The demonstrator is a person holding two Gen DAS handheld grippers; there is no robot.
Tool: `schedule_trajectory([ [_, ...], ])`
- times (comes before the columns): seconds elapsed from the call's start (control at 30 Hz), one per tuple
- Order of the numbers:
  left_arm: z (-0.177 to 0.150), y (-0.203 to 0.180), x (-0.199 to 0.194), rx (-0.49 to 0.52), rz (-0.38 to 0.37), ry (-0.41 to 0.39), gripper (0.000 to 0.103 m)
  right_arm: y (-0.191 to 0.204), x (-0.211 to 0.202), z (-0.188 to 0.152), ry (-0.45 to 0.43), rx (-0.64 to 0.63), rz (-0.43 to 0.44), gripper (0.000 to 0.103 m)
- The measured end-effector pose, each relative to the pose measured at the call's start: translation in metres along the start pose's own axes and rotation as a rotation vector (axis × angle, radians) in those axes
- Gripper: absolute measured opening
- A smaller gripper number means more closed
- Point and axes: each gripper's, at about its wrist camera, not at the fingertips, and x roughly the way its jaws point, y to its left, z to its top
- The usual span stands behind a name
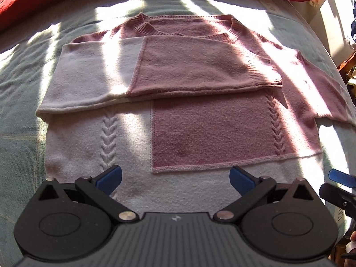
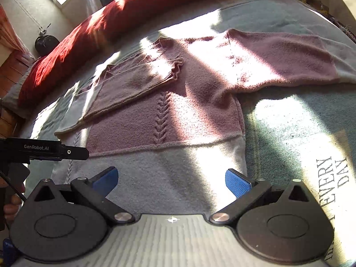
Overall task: Fold clothes
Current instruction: 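Move the open right tool to the white ribbed cuff of the unfolded sleeve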
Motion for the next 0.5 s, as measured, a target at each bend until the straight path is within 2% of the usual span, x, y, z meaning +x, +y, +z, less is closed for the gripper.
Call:
schedule_trajectory([
  [0.3,0.012,-0.038,0.014,-0.165,0.040,0.061,0.102,-0.095,-0.006,0.086,-0.149,0.062,-0.027,0.103],
  [0.5,0.013,-0.062,0.004,-0.141,0.050,0.072,0.102,-0.145,0.008,0.130,-0.211,0.117,-0.045,0.103],
])
